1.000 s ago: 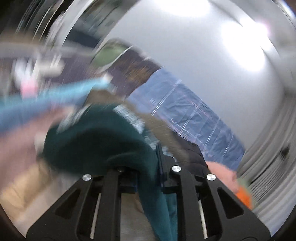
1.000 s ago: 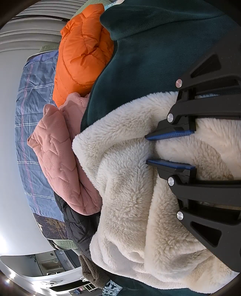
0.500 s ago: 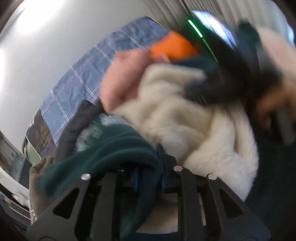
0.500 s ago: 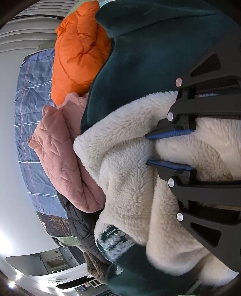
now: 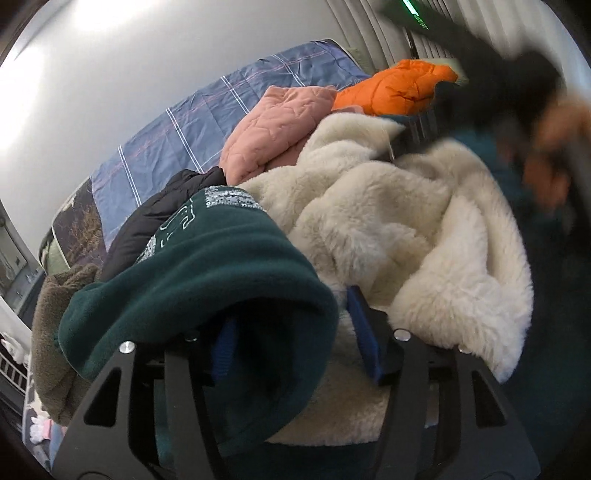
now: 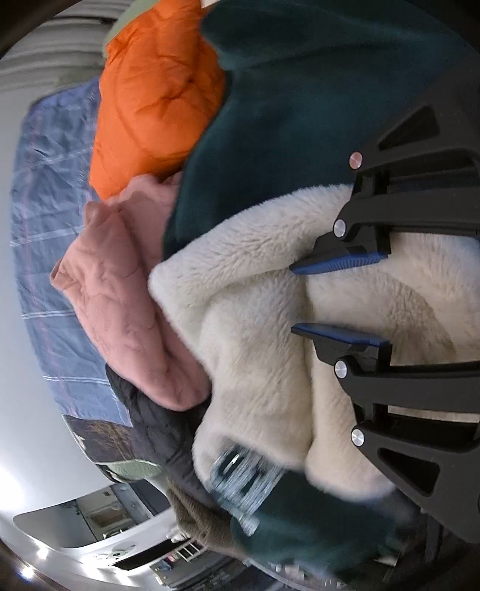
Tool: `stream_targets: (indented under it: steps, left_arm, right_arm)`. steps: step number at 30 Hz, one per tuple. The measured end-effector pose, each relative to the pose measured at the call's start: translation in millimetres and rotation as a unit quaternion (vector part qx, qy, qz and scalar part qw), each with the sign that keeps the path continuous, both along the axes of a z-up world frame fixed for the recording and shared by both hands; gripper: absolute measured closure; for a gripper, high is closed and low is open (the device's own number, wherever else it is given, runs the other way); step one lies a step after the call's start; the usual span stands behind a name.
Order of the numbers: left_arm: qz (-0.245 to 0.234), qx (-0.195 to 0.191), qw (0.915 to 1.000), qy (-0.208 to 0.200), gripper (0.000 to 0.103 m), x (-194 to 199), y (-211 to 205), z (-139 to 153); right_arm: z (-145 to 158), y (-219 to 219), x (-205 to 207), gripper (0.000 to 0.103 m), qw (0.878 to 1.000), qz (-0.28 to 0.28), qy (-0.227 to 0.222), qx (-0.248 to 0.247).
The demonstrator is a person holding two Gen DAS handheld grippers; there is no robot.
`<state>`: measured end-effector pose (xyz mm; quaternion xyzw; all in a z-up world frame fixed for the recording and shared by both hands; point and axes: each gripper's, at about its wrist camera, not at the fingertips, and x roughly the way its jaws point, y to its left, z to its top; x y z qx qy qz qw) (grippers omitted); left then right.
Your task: Fold large clothes
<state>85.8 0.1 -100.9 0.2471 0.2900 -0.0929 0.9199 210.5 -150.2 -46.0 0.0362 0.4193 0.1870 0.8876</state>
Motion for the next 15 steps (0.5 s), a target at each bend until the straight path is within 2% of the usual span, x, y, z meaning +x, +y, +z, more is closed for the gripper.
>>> stream_targets:
  steps: [2, 3, 4, 6, 8, 9, 10, 11, 12, 13, 15]
  left_arm:
    - [0.000, 0.009, 1.0000, -0.002, 0.046, 0, -3, -1]
    - [0.000, 0.010, 1.0000, -0.002, 0.046, 1, -3, -1]
    - [0.000, 0.010, 1.0000, -0.002, 0.046, 0, -3, -2]
    - [0.000, 0.010, 0.9999, -0.002, 0.046, 1, -2, -1]
    - [0.000, 0.012, 0.9999, -0.005, 0.046, 1, -3, -1]
    - [0.000, 0.014, 0.9999, -0.006, 0.046, 0, -3, -1]
    - [0.001, 0.016, 0.9998, -0.008, 0.046, 0, -3, -1]
    - [0.001, 0.019, 0.9998, -0.010, 0.046, 0, -3, -1]
    - [0.001, 0.021, 0.9997, -0.011, 0.046, -1, -3, -1]
    - [0.002, 0.023, 0.9997, -0.013, 0.046, 0, -3, -2]
    - [0.002, 0.024, 0.9996, -0.013, 0.046, -1, -3, -1]
  right_arm:
    - [45, 9, -3, 0.071, 0.999, 0.028, -0.015, 0.005]
    - [71, 20, -7, 0.059, 0.998, 0.045, -0.038, -0.011]
    - [97, 36, -13, 0.036, 0.995, 0.064, -0.066, -0.040]
    - [140, 88, -31, 0.009, 0.980, 0.116, -0.116, -0.113]
    - [154, 153, -51, 0.008, 0.956, 0.191, -0.126, -0.184]
    - [152, 186, -62, 0.008, 0.940, 0.229, -0.127, -0.220]
    - [142, 227, -78, 0.008, 0.915, 0.271, -0.135, -0.268]
    - [132, 250, -88, 0.008, 0.897, 0.294, -0.142, -0.298]
    - [116, 276, -102, 0.008, 0.874, 0.320, -0.148, -0.333]
    - [93, 305, -116, 0.008, 0.844, 0.351, -0.150, -0.377]
    - [58, 334, -127, 0.008, 0.803, 0.386, -0.142, -0.432]
